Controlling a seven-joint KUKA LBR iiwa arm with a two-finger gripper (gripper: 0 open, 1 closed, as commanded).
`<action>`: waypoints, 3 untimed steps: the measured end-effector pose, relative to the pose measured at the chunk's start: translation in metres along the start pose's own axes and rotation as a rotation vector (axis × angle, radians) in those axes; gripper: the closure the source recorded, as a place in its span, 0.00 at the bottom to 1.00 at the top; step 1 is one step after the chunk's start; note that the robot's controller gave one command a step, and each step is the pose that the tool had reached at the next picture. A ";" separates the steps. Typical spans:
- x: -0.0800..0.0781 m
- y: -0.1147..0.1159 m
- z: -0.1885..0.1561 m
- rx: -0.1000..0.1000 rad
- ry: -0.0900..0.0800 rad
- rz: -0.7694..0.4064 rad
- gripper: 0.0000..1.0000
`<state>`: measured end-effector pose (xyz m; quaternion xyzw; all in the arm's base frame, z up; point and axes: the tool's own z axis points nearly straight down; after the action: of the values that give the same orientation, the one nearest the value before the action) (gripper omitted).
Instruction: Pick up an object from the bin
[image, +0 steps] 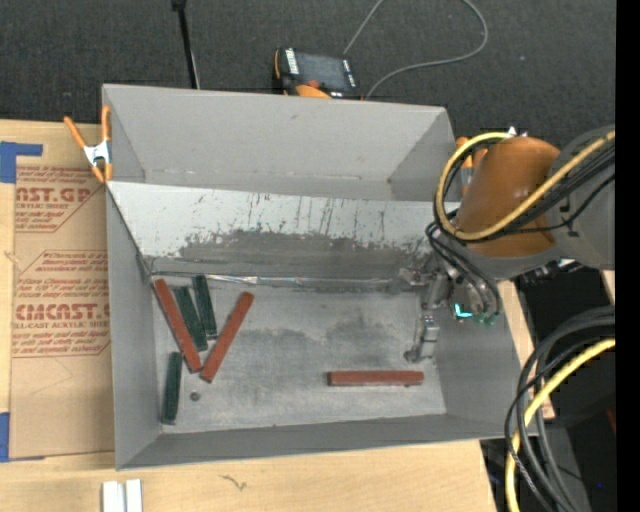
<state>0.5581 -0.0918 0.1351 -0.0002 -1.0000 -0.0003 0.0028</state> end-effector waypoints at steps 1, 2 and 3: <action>0.055 0.019 0.068 -0.001 0.000 -0.258 0.00; 0.050 -0.018 0.066 0.003 -0.007 -0.287 0.00; 0.050 -0.016 0.066 0.001 -0.006 -0.289 1.00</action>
Offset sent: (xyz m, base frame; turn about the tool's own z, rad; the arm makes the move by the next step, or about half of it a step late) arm -0.0536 0.0174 -0.0648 -0.2563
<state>0.5077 -0.1078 0.0699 0.1440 -0.9896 -0.0001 -0.0005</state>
